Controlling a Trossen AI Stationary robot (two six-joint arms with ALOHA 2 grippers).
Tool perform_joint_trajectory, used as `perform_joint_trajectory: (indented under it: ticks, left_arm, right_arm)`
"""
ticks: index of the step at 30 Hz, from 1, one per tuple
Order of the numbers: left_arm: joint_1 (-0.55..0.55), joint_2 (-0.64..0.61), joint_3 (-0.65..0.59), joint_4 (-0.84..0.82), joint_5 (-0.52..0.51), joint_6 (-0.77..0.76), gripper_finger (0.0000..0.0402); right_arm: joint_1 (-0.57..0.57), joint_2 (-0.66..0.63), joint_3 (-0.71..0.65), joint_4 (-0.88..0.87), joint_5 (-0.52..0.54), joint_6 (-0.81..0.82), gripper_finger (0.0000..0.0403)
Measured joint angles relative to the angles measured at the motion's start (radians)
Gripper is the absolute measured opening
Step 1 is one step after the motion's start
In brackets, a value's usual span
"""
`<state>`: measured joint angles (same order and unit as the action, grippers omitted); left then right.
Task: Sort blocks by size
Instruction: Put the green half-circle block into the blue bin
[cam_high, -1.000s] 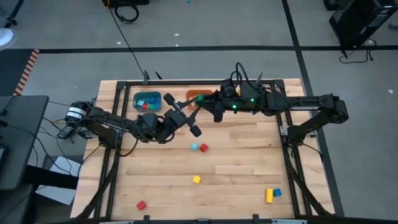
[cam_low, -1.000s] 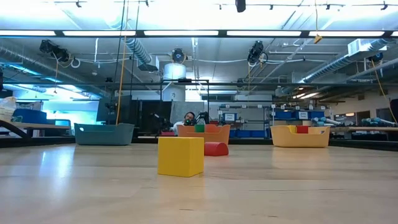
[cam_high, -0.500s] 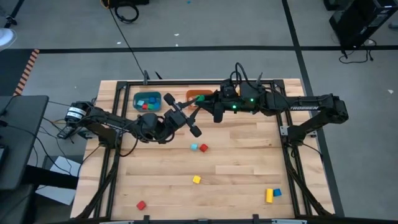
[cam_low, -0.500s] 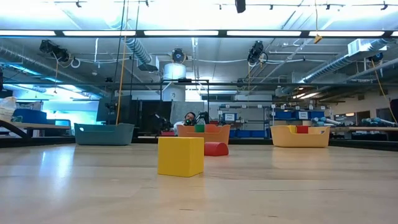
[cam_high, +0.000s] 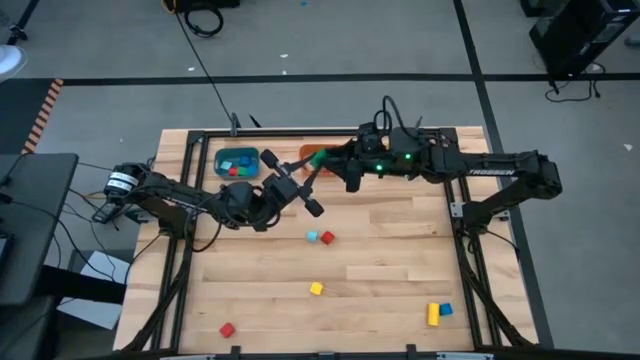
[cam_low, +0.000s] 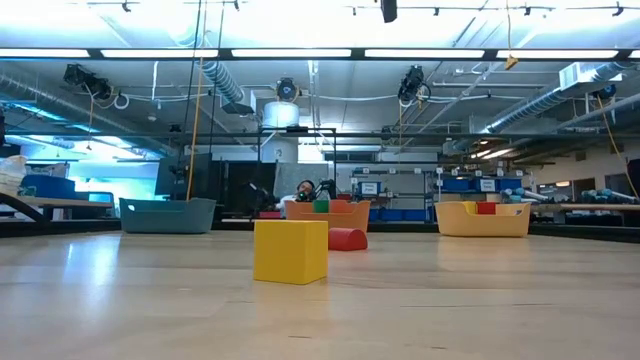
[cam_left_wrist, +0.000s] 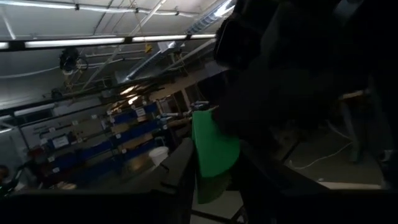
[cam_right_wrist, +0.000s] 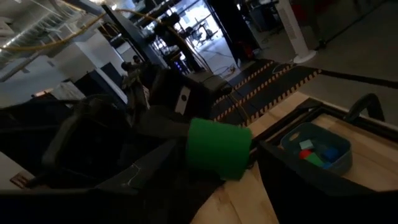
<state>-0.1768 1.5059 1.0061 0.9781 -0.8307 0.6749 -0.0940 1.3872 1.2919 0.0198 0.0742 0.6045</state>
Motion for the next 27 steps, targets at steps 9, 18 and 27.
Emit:
perform_joint_trajectory:
  ticks: [9, 18, 27]
  left_arm:
    - [-0.013, -0.003, 0.000, -0.002, -0.283, -0.056, 0.0113]
    - [0.012, -0.022, 0.000, -0.045, -0.645, -0.046, 0.0113]
    - [0.085, -0.053, -0.044, -0.042, -0.742, 0.106, 0.0111]
  right_arm:
    - [-0.041, -0.068, 0.000, -0.055, 0.003, -0.044, 0.0252]
    - [-0.089, -0.096, 0.000, -0.133, 0.004, -0.084, 0.0252]
    - [-0.121, -0.096, 0.000, -0.190, 0.003, -0.109, 0.0256]
